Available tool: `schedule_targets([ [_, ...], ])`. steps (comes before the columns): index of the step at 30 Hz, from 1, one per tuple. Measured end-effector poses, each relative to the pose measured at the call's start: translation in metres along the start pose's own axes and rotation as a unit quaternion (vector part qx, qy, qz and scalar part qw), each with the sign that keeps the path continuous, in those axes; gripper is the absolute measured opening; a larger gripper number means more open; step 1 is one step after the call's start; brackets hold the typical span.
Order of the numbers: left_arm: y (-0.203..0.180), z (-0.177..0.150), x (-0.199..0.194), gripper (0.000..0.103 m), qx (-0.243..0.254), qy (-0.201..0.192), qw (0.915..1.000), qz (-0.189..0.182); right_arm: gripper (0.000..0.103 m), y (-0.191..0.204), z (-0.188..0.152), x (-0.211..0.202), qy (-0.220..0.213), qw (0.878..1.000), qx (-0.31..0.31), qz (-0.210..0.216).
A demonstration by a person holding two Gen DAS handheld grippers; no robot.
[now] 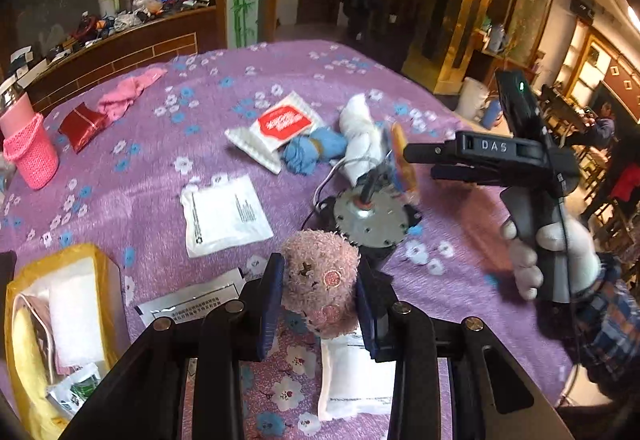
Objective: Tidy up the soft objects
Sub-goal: 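Grasp the yellow sponge in a clear bag with the right gripper while the left lifts the pink ball, then carry the sponge and pink ball into the tray while both grippers release them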
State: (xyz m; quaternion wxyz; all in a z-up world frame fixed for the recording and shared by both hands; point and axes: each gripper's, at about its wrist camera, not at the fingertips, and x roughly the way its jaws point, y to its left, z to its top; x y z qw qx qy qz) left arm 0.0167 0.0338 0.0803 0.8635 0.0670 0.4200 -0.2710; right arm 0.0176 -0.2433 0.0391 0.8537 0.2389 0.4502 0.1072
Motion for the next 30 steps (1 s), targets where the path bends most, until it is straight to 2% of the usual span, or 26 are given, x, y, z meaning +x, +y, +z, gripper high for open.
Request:
schedule_targets([
  [1,0.0,-0.002,0.004,0.034,-0.004,0.003,1.0,0.001,0.083,0.005,0.001,0.003,-0.001,1.0,-0.004,-0.007],
  [2,0.002,-0.002,0.009,0.034,-0.014,0.005,0.9999,-0.005,0.062,0.006,0.003,0.005,-0.001,1.0,0.001,0.0],
  [3,0.004,-0.004,0.012,0.034,-0.026,0.006,0.9996,-0.011,0.045,0.005,0.005,0.009,0.005,1.0,0.015,0.016],
  [5,0.003,-0.006,0.011,0.034,-0.034,0.001,0.9993,-0.013,0.039,0.004,0.005,0.008,0.007,0.999,0.026,0.023],
  [12,-0.008,-0.017,-0.015,0.034,-0.032,-0.027,0.9991,-0.005,0.038,-0.004,-0.005,-0.027,-0.025,0.999,0.02,0.0],
  [18,-0.017,-0.034,-0.019,0.034,-0.041,-0.018,0.9989,-0.013,0.038,-0.01,-0.028,-0.056,-0.022,1.0,-0.002,-0.022],
  [24,-0.038,-0.061,-0.024,0.035,-0.049,-0.007,0.9981,-0.036,0.038,0.002,-0.073,-0.081,-0.003,0.999,-0.037,-0.01],
  [30,-0.056,-0.085,-0.041,0.035,-0.062,-0.013,0.9959,-0.065,0.038,0.021,-0.11,-0.091,0.015,0.998,-0.059,0.012],
])
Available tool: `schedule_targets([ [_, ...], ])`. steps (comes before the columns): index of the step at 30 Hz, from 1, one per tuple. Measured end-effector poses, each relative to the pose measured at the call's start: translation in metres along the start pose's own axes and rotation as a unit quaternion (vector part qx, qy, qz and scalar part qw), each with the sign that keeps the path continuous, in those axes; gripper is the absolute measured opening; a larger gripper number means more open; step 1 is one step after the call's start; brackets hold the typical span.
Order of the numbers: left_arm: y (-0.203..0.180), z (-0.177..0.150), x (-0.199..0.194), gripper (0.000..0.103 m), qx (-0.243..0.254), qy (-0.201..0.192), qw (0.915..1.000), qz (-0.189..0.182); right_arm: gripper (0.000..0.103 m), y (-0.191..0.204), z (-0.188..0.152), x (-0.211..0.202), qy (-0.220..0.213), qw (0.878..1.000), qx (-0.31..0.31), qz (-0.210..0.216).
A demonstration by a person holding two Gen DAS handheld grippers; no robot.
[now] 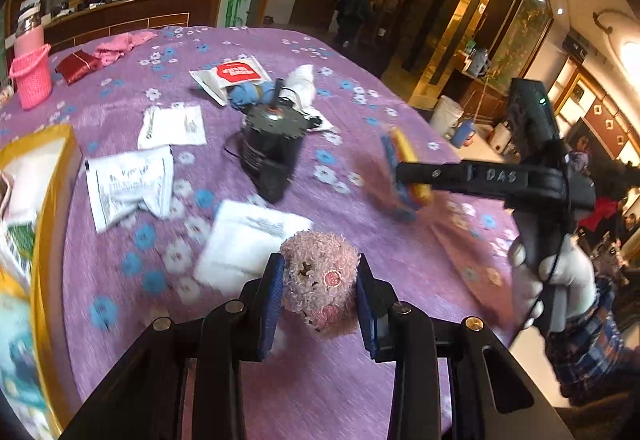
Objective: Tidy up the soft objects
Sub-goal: 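Carry the sponge and pink ball into the tray while both grippers release them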
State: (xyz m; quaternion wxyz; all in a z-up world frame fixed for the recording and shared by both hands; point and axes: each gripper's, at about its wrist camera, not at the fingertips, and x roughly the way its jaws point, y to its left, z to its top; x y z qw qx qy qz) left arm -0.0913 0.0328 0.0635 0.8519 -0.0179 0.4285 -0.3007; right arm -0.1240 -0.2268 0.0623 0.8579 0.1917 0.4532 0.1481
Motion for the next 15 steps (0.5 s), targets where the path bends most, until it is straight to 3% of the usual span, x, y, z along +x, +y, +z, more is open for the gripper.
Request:
schedule_targets([
  [8,-0.006,-0.026,-0.049,0.035,-0.031,-0.041,0.9982,-0.031,0.038,0.062,-0.028,0.004,0.033,0.996,-0.053,0.058],
  [15,0.032,-0.04,-0.108,0.035,-0.083,-0.107,0.9908,-0.001,0.038,0.137,-0.035,0.022,0.069,0.984,-0.106,0.122],
])
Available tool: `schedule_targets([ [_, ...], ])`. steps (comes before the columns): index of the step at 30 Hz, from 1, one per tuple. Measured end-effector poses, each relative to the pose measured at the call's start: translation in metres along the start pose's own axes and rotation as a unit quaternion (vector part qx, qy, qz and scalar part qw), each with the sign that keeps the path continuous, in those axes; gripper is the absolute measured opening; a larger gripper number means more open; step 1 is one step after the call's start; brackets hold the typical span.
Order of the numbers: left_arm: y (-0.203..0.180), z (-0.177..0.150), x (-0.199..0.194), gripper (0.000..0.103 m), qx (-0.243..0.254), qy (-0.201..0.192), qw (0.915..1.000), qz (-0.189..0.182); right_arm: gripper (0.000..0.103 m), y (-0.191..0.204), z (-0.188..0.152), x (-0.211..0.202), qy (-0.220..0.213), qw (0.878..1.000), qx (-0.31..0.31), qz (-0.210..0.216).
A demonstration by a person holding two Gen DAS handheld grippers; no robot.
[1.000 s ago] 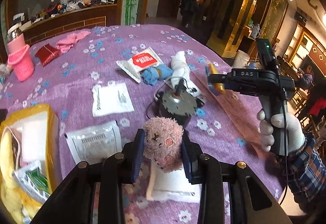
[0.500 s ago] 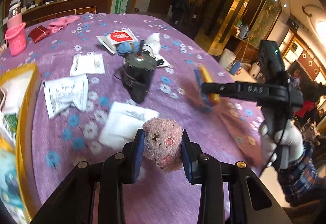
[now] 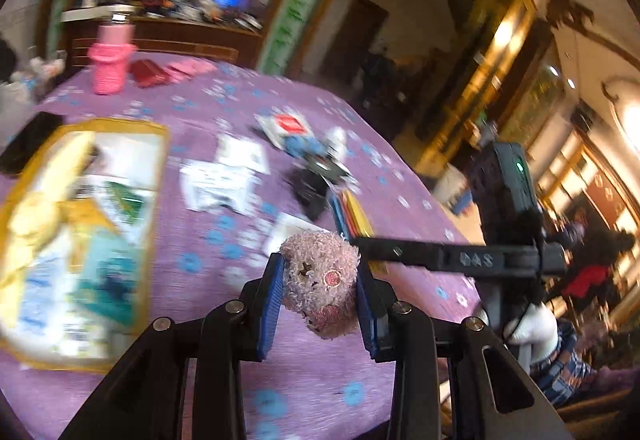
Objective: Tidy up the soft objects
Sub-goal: 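Carry the sponge and pink ball into the tray while both grippers release them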
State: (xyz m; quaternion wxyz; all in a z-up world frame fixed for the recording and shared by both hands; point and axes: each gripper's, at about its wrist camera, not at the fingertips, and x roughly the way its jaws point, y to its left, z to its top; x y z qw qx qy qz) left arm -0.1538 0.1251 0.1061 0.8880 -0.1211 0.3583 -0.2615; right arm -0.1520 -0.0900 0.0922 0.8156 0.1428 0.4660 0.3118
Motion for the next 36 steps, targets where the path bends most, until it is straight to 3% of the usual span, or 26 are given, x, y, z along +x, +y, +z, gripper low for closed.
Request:
schedule_targets([
  [8,0.087,0.004,-0.048,0.035,-0.087,-0.065,0.9909,0.079,0.038,0.067,0.029,0.049,0.032,0.998,-0.049,0.028],
  [16,0.151,0.007,-0.038,0.036,-0.13,-0.061,0.9793,0.143,0.038,0.106,0.071,0.116,0.052,0.996,-0.074,0.0],
  [19,0.165,0.011,-0.03,0.044,-0.133,-0.062,0.9731,0.177,0.038,0.117,0.086,0.141,0.062,0.995,-0.081,-0.018],
  [21,0.173,0.012,-0.03,0.064,-0.142,-0.064,0.9704,0.185,0.038,0.122,0.095,0.161,0.069,0.993,-0.09,-0.04],
  [23,0.184,0.01,-0.031,0.068,-0.167,-0.064,0.9654,0.19,0.038,0.125,0.101,0.173,0.072,0.991,-0.1,-0.058],
  [25,0.191,0.005,-0.039,0.07,-0.192,-0.075,0.9638,0.169,0.038,0.129,0.106,0.185,0.073,0.987,-0.114,-0.082],
  [33,0.182,-0.01,-0.068,0.076,-0.187,-0.108,0.962,0.167,0.039,0.132,0.133,0.221,0.071,0.979,-0.132,-0.135],
  [35,0.179,-0.012,-0.071,0.076,-0.184,-0.112,0.962,0.168,0.06,0.129,0.136,0.223,0.065,0.98,-0.124,-0.139],
  [36,0.177,-0.013,-0.072,0.077,-0.183,-0.112,0.9622,0.167,0.066,0.125,0.137,0.22,0.059,0.983,-0.113,-0.13],
])
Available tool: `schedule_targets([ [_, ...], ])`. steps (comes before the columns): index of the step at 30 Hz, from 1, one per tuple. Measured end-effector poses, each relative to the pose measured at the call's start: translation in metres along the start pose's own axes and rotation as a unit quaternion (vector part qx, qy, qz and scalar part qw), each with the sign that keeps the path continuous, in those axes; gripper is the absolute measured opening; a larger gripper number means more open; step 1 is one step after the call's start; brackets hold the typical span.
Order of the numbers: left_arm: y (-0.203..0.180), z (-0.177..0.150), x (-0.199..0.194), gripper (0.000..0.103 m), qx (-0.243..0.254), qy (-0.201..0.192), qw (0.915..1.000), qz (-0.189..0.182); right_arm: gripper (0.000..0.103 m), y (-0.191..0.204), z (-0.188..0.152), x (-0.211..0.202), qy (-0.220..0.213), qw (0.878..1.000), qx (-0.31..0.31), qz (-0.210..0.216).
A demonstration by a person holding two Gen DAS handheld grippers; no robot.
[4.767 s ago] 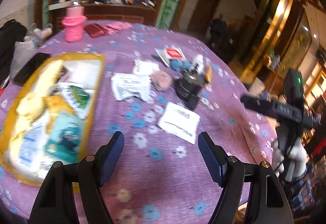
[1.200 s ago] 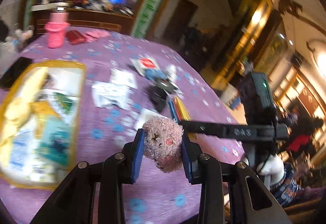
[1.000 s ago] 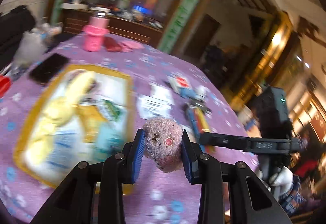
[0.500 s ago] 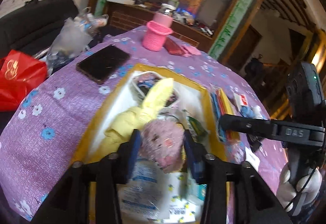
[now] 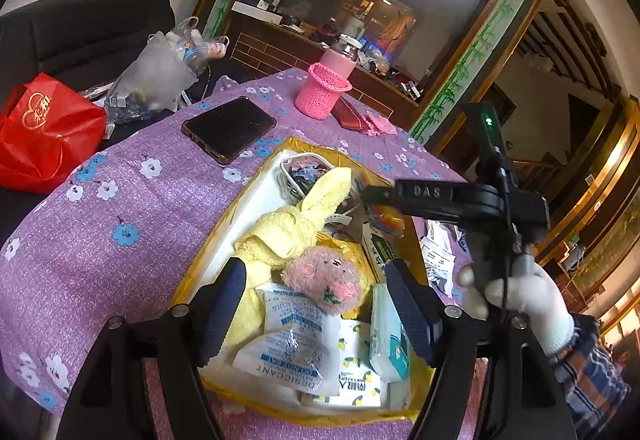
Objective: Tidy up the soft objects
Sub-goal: 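Carry the sponge and pink ball into the tray while both grippers release them, then move both grippers back over the tablecloth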
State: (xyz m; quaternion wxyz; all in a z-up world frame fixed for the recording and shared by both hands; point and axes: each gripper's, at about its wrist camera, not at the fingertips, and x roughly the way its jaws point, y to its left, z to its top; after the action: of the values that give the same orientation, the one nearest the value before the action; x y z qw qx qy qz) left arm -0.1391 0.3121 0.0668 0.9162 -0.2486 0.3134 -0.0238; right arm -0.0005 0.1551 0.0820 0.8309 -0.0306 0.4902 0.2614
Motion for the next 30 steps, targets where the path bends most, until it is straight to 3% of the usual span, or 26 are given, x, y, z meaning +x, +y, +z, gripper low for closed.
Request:
schedule_targets([
  [1,0.0,-0.001,-0.002,0.077,0.0,-0.001,1.0,-0.003,0.07,-0.002,-0.001,-0.003,-0.005,1.0,0.006,0.007],
  [5,0.001,0.0,-0.005,0.077,-0.004,-0.004,1.0,-0.007,0.07,-0.008,-0.004,-0.026,-0.042,0.998,0.027,0.033],
  [8,0.005,0.001,-0.01,0.077,-0.019,-0.011,0.9997,-0.006,0.07,-0.004,-0.002,-0.04,-0.054,0.995,0.026,0.079],
  [11,0.008,-0.001,-0.02,0.077,-0.027,-0.027,0.9993,-0.002,0.073,0.009,0.004,-0.033,-0.025,0.987,0.033,0.153],
  [17,0.014,-0.002,-0.035,0.077,-0.021,-0.046,0.9984,0.026,0.075,0.036,0.016,0.016,0.03,0.99,0.041,0.135],
  [20,0.015,-0.002,-0.041,0.079,-0.016,-0.052,0.9979,0.035,0.075,0.043,0.025,0.031,0.05,0.974,0.062,0.211],
  [23,0.014,-0.003,-0.041,0.079,-0.011,-0.051,0.9979,0.039,0.075,0.044,0.025,0.014,0.034,0.968,0.062,0.239],
  [26,0.007,-0.002,-0.043,0.079,0.0,-0.055,0.9977,0.039,0.075,0.041,0.019,-0.033,-0.017,0.977,0.023,0.214],
  [28,-0.006,-0.001,-0.053,0.081,0.02,-0.08,0.9954,0.048,0.075,0.037,0.004,-0.081,-0.08,0.983,-0.019,0.165],
  [30,-0.024,-0.002,-0.069,0.102,0.04,-0.12,0.99,0.062,0.08,0.029,-0.023,-0.133,-0.163,0.98,-0.056,0.096],
])
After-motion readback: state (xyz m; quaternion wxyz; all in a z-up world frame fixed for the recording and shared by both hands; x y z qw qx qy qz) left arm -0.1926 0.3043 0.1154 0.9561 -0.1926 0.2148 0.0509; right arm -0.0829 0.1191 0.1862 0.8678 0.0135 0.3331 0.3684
